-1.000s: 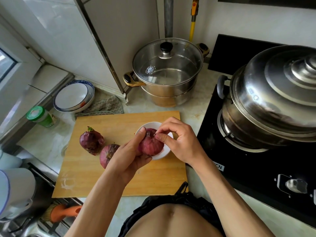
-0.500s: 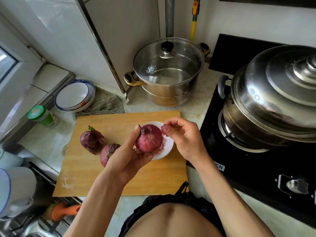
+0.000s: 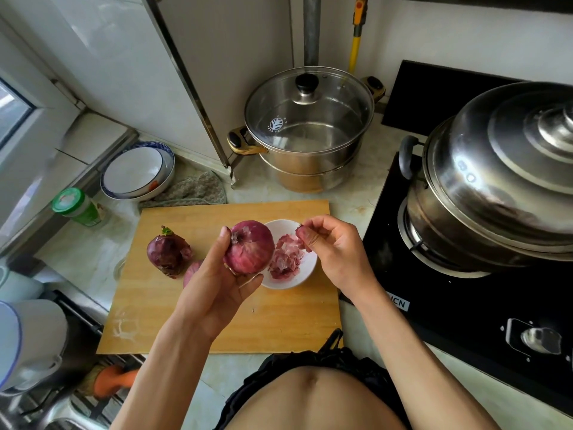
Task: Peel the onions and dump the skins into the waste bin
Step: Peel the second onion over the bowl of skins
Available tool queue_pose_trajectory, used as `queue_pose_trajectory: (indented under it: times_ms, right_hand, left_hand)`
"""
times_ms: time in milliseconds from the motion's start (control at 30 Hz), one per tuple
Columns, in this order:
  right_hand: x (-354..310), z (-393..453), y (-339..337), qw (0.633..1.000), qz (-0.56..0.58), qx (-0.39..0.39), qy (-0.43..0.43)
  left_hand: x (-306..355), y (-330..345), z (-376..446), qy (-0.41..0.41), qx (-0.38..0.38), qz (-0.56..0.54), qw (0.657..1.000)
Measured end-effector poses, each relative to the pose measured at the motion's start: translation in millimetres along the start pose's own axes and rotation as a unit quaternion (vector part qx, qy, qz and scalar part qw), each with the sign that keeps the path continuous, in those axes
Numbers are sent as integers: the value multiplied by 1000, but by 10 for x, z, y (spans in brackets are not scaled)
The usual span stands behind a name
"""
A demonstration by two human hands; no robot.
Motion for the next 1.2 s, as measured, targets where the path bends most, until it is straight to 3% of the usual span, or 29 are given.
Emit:
queue_pose_trajectory:
  times_ms: [533,1033,1200]
  right_hand:
    - [-24,-18,-63,999,35,28,14]
    - [55,-19,-159,996,-27,87,17]
    - [56,-17,-64,990,-129,51,0]
  left_hand:
    - [-72,-120,39,-5,22,-26,999]
    - [-94,-205,23,-3,33,-68,997]
    - [-112,-179,12,-9,14,-76,997]
Point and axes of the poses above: each hand's wrist, its own z-axis towards the middle knuckle, its own y-axis out of the palm, x = y × z, the point moved 7 cm from there along z, towards the middle knuckle, and after that the axes turned 1 degree about -x, right-handed, at the moved point
